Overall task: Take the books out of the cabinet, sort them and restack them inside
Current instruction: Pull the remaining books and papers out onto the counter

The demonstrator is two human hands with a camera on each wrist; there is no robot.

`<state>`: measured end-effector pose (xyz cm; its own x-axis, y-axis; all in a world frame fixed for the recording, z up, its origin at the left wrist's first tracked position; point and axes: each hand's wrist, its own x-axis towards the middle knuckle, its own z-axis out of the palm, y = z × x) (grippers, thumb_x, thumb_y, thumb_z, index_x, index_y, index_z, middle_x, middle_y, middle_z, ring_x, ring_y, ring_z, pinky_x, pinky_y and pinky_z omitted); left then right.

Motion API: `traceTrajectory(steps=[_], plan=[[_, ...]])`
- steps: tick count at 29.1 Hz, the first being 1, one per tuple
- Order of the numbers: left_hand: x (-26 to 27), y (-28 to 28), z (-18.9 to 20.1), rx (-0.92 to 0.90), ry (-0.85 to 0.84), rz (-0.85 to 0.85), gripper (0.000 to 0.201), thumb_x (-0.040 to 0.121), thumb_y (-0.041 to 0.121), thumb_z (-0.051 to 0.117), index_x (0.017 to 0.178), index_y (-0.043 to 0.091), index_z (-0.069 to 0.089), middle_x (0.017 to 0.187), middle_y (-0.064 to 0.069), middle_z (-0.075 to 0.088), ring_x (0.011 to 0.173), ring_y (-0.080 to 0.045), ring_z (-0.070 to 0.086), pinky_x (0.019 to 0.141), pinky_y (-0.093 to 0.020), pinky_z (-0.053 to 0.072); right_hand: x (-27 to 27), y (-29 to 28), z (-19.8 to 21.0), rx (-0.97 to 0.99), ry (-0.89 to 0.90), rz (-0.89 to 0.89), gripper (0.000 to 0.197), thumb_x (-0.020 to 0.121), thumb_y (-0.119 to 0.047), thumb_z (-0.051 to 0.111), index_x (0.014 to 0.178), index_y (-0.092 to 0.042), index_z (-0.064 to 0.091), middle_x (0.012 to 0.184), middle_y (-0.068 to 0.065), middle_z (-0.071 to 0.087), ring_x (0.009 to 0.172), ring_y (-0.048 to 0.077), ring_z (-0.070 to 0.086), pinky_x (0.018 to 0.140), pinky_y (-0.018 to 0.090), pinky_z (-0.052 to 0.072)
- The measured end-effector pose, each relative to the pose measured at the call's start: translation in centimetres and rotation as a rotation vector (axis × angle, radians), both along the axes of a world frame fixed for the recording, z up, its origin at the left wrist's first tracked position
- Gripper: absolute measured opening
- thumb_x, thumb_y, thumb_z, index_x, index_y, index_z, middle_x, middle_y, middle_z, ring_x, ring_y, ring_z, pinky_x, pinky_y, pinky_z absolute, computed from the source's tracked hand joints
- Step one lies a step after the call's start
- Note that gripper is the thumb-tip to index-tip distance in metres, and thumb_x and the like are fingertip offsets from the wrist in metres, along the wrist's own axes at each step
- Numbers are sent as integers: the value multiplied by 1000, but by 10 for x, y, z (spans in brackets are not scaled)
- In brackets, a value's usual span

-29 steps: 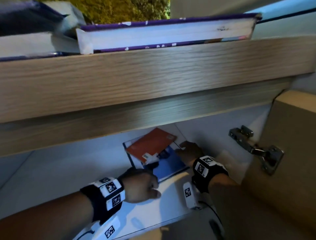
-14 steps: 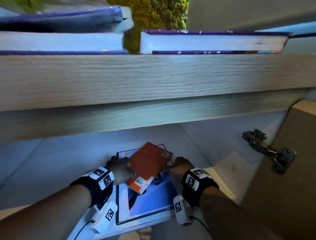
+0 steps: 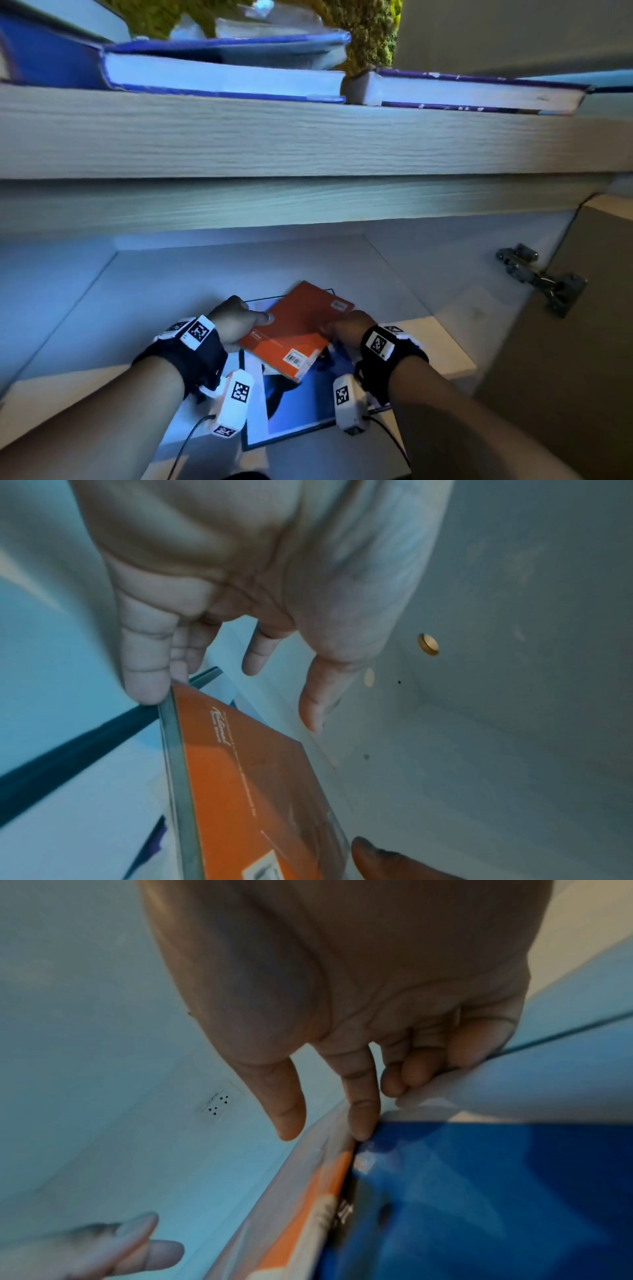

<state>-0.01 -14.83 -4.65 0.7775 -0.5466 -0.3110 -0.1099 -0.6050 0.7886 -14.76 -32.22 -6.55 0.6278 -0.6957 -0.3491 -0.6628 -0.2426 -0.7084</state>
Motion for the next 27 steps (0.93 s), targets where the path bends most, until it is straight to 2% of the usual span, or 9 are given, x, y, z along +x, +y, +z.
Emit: traceTrajectory(steps=[2,3,6,9,13,15,21,24,27], plan=[[-4,8,-5,24,3,-34,26,85,36,74,90,15,60,85,-4,64,73,-17,64,66,-26,56,-2,6,1,-147,140,88,49,79,-44,71,122,-21,65,126,9,65,119,29,59,102,36,49],[-6,11,-10,75,-44,-82,27,84,42,73,95,18,66,91,-1,69,83,-18,66,74,-29,57,-5,8,2,-217,192,128,48,83,-46,66,125,-23,63,128,9,63,122,30,56,101,35,48],[-19,12,-24,207,-237,-228,29,81,47,72,94,21,76,98,2,73,99,-20,67,90,-31,55,-16,3,-1,-260,238,176,38,74,-52,64,104,-28,65,121,10,66,107,24,63,82,29,50],[-34,6,-24,239,-320,-234,22,70,50,77,73,28,74,88,11,74,91,-15,69,88,-31,56,-34,-6,-11,-365,324,183,42,69,-59,61,101,-32,56,119,6,64,106,26,62,83,33,47],[-45,0,-16,261,-328,-257,27,72,45,80,72,19,72,81,4,73,79,-16,69,73,-28,56,-54,-4,-14,-427,430,173,67,78,-67,51,135,-33,41,137,17,43,127,41,44,101,48,38],[-47,0,-17,208,-273,-237,27,77,40,81,73,14,72,77,1,73,75,-18,70,70,-30,55,-60,-4,-15,-393,435,166,75,82,-70,51,143,-30,34,143,20,35,128,43,46,103,48,40],[-39,11,-16,-30,108,-135,36,77,37,82,97,8,75,87,-8,79,97,-28,73,94,-37,55,-75,4,-17,-273,313,65,95,75,-78,61,145,-20,32,143,16,31,124,39,54,101,48,49],[-44,20,-12,-128,268,-85,22,87,32,76,102,16,74,77,11,78,92,-14,66,85,-29,53,-81,9,-17,-236,274,48,102,71,-78,66,146,-19,30,144,15,29,127,38,52,100,47,49],[-51,31,-8,-171,403,-19,35,85,36,78,113,15,71,96,6,79,107,-20,63,86,-33,53,-85,13,-20,-120,220,33,113,63,-79,72,145,-15,30,144,15,38,126,34,53,94,41,49]])
